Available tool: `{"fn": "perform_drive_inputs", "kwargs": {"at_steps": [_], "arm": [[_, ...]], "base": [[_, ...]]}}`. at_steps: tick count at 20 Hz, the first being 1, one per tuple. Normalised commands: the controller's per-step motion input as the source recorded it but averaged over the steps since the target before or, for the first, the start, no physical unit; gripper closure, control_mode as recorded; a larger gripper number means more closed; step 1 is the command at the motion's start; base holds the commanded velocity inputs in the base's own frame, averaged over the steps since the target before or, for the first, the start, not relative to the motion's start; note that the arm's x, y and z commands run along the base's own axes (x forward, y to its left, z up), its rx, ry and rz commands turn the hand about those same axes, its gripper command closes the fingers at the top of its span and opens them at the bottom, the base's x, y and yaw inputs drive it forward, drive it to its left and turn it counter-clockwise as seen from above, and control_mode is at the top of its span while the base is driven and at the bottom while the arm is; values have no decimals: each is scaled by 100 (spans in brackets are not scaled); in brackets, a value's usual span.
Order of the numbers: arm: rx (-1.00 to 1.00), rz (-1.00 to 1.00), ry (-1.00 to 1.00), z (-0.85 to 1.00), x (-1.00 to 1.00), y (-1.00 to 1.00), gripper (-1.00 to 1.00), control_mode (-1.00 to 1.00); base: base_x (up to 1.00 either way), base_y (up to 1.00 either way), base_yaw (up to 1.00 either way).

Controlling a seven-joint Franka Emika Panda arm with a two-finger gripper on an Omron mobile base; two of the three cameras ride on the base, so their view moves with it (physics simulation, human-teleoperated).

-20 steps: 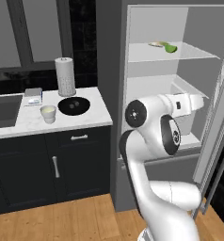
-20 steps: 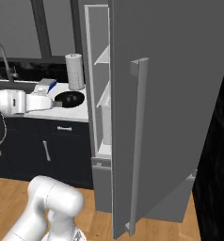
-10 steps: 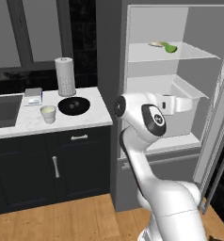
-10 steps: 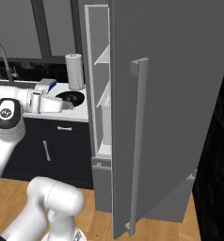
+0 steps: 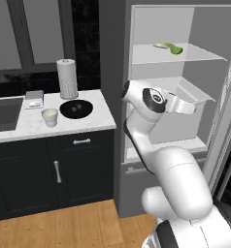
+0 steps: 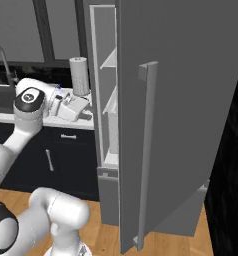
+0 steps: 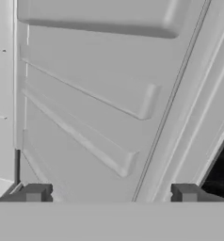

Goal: Grab a lemon wedge from the fridge and one ice cube from the ice bowl, and put them in the glass of lemonade.

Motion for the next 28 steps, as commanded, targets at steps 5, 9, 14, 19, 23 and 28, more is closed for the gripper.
{"fn": "perform_drive_inputs", "kwargs": {"at_steps": [5, 9, 14, 19, 23, 28], "arm": [[0, 0, 0, -16, -1, -68, -100, -100], [-1, 0, 0, -34, -5, -88, -100, -100], [0, -5, 0, -20, 3, -85, -100, -100], [0, -11, 0, -12, 0, -95, -100, -100], [0, -11, 0, -13, 0, -100, -100, -100], [0, -9, 0, -10, 0, -100, -100, -100]], "base": [[0, 0, 0], [0, 0, 0], [0, 0, 0], [0, 0, 0], [0, 0, 0], [0, 0, 0]]}}
